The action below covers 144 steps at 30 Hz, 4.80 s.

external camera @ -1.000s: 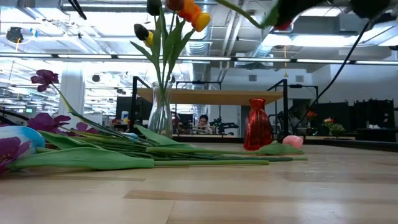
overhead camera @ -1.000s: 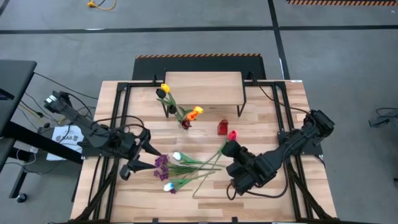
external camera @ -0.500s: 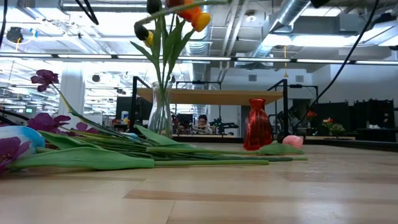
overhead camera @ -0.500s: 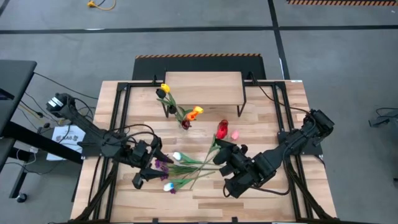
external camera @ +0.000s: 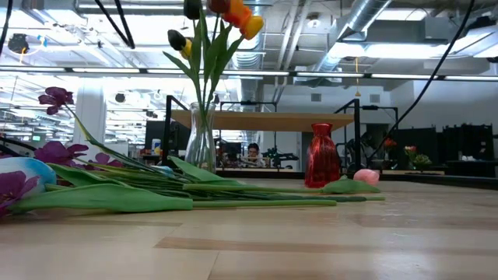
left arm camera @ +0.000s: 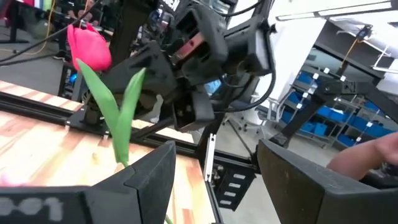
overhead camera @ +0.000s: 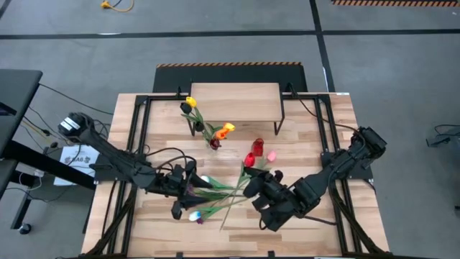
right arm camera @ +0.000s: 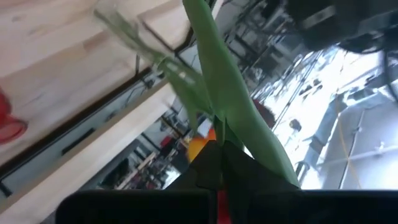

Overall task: Pick and place flowers into a vace then onto a shelf
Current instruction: Put the red tulip into the transparent vase

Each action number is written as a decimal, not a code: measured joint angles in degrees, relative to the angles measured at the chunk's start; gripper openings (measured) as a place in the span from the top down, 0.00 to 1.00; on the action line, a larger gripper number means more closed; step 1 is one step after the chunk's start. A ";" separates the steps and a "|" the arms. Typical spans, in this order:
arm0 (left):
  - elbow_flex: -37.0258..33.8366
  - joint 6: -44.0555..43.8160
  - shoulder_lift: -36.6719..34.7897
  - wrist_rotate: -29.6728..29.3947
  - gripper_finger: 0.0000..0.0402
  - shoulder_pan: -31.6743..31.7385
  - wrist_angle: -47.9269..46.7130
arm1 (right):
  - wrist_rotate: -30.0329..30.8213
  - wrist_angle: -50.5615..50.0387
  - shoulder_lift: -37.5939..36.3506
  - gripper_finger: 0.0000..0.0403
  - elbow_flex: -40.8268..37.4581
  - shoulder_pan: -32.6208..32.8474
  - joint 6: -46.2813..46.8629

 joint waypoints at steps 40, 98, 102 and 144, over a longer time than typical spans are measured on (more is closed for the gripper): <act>4.93 -8.68 5.16 6.46 0.46 8.45 -7.01 | -10.66 31.78 -0.02 1.00 -0.04 -4.82 -29.26; 8.62 9.38 -5.20 -11.71 1.00 2.25 -25.54 | -13.50 31.90 0.00 0.42 -0.02 -2.75 -6.40; 8.64 8.86 -7.50 -17.73 1.00 1.16 -30.20 | -13.50 31.94 0.00 0.43 -0.02 -1.78 -6.42; 6.03 71.13 -39.15 16.96 1.00 -7.91 -25.95 | -36.93 14.29 -3.87 0.99 -12.05 -5.25 69.53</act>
